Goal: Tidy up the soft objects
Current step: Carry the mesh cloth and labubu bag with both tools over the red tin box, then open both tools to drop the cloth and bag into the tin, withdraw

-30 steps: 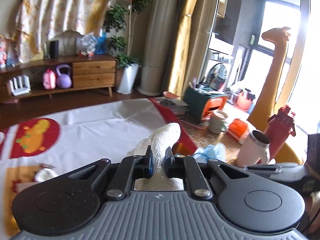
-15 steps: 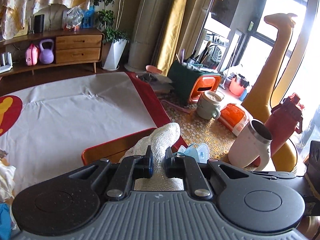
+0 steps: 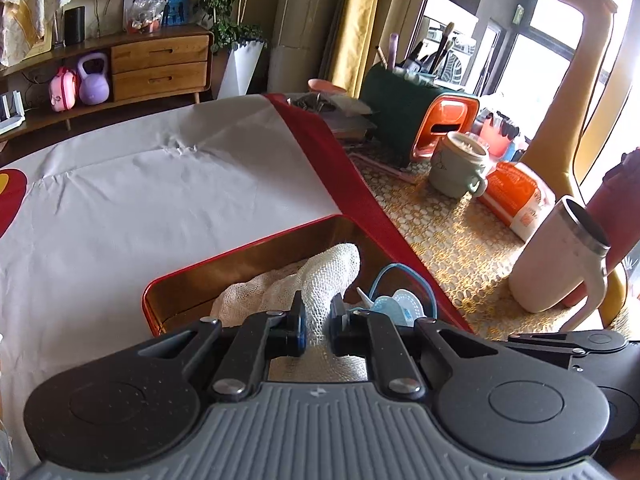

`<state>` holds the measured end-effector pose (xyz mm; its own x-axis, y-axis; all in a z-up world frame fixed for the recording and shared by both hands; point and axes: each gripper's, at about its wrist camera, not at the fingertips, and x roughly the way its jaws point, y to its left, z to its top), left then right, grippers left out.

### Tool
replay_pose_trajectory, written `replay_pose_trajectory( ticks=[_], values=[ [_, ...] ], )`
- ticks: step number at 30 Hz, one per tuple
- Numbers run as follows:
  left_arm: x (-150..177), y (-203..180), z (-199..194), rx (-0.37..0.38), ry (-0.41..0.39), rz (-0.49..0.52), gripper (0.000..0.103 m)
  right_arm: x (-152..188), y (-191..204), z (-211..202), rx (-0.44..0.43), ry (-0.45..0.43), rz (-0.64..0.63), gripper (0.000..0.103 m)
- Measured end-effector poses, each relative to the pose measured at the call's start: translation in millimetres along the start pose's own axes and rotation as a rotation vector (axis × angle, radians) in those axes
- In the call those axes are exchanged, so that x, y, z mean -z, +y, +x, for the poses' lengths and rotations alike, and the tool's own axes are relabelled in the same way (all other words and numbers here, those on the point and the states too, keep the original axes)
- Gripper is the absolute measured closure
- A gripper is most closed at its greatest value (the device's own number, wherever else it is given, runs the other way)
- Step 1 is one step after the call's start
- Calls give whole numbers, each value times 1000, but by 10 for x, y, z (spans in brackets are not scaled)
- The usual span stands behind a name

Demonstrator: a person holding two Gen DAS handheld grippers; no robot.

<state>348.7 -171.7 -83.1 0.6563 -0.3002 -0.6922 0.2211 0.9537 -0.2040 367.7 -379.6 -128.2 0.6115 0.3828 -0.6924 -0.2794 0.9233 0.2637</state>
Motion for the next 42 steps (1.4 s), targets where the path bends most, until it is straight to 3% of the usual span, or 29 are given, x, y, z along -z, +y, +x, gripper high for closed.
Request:
replay_pose_trajectory(
  ticks=[8, 19, 21, 24, 26, 31, 42],
  values=[
    [76, -10, 267, -29, 58, 35, 93, 27, 47, 99, 2, 28, -25, 98],
    [189, -5, 452, -49, 150, 26, 90, 64, 88, 126, 4, 51, -57, 86],
    [206, -5, 471, -61, 168, 21, 89, 66, 89, 114, 11, 53, -60, 79],
    [230, -10, 465, -69, 173, 26, 82, 74, 72, 95, 17, 55, -56, 73],
    [234, -18, 455, -74, 176, 27, 63, 78, 70, 69, 21, 52, -64, 72],
    [231, -42, 379, -76, 154, 36, 38, 86, 44, -10, 31, 46, -63, 69],
    [192, -55, 34, -79, 84, 48, 38, 56, 114, -286, 36, 5, -68, 51]
  ],
)
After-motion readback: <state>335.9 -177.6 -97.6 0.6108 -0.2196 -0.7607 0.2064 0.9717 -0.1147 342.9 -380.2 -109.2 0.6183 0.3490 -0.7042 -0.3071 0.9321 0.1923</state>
